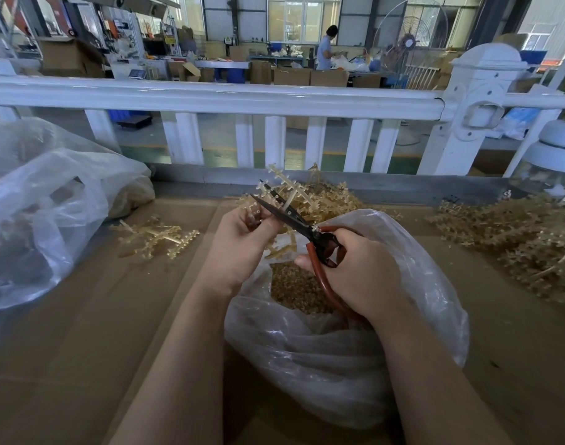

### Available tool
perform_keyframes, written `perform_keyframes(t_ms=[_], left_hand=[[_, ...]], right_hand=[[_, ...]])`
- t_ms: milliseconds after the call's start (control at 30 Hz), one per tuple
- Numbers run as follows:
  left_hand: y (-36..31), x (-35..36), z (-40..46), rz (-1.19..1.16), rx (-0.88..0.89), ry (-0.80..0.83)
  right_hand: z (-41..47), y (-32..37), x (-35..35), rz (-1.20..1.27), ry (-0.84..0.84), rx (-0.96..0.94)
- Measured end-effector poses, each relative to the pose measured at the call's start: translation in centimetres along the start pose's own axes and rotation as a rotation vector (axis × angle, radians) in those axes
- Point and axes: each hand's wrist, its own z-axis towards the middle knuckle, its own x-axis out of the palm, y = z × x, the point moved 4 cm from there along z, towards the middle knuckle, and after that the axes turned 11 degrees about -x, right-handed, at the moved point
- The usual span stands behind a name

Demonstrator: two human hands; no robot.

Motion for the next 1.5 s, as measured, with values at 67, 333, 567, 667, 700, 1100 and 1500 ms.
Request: perform_keyframes(t_ms=[67, 333, 567, 667, 700, 1100, 1500], left_hand=[[0.2, -0.2, 0.2, -0.009, -0.013, -0.01], [0.8, -0.4, 0.5, -0.026, -0.029, 0.008], [0.8, -0.3, 0.6, -0.019, -0.036, 0.038], [0.9, -0.3, 0.6, -0.023, -0.049, 0.035], [0.9, -0.3, 0.6, -0.024, -0.055, 0.033], [1.7, -0.2, 0.8, -0.016, -0.165, -0.07], [2.0, -1.0, 0.9, -0.083, -0.213, -0.209]], right_hand=[[0.1, -0.2, 0.1, 0.0, 0.005, 0.007], [0.2, -0.4, 0.5, 0.017, 0.003, -0.026], [0.1, -0.6, 0.6, 0.084, 0.05, -0.018], [0.0, -0.6, 0.6, 0.077, 0.055, -0.008], [0.0, -0.6, 0.6, 0.073, 0.059, -0.002], [0.0, -0.7, 0.9, -0.022, 0.054, -0.018], [-0.1, -0.6, 0.1, -0.097, -0.003, -0.016]])
